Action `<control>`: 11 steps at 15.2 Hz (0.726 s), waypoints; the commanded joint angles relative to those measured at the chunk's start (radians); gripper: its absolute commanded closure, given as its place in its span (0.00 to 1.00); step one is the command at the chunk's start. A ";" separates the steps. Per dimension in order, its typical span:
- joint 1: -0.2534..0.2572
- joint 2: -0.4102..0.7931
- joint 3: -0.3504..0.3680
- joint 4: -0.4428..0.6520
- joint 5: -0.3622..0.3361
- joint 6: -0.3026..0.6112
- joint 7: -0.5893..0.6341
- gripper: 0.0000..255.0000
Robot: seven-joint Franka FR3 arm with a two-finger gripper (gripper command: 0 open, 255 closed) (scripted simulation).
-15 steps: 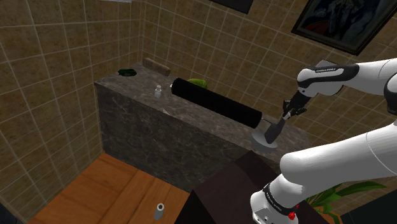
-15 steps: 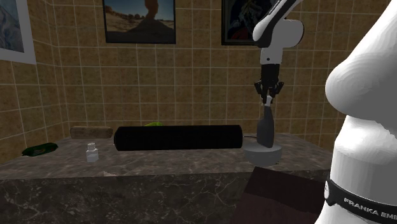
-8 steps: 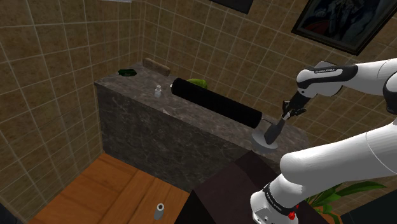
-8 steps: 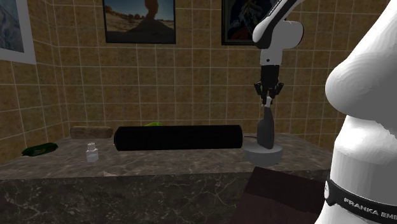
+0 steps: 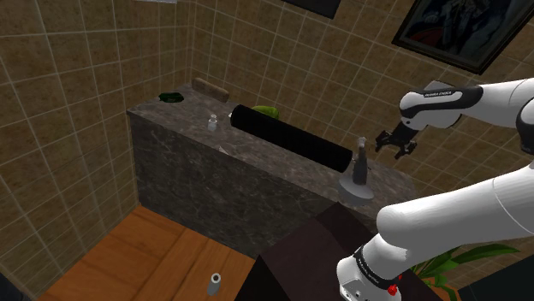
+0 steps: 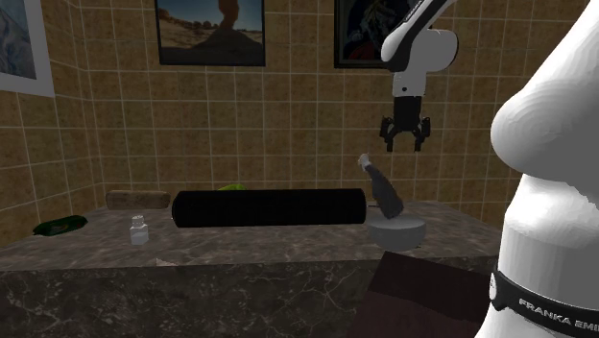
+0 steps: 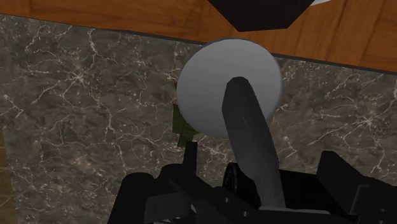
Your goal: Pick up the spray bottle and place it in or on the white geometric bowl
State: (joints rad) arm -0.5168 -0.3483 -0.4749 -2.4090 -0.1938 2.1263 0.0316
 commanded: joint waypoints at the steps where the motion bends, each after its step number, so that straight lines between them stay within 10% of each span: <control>1: -0.001 -0.024 0.010 0.035 -0.002 -0.059 0.003 0.00; 11: -0.001 -0.045 0.022 0.078 -0.002 -0.123 0.006 0.00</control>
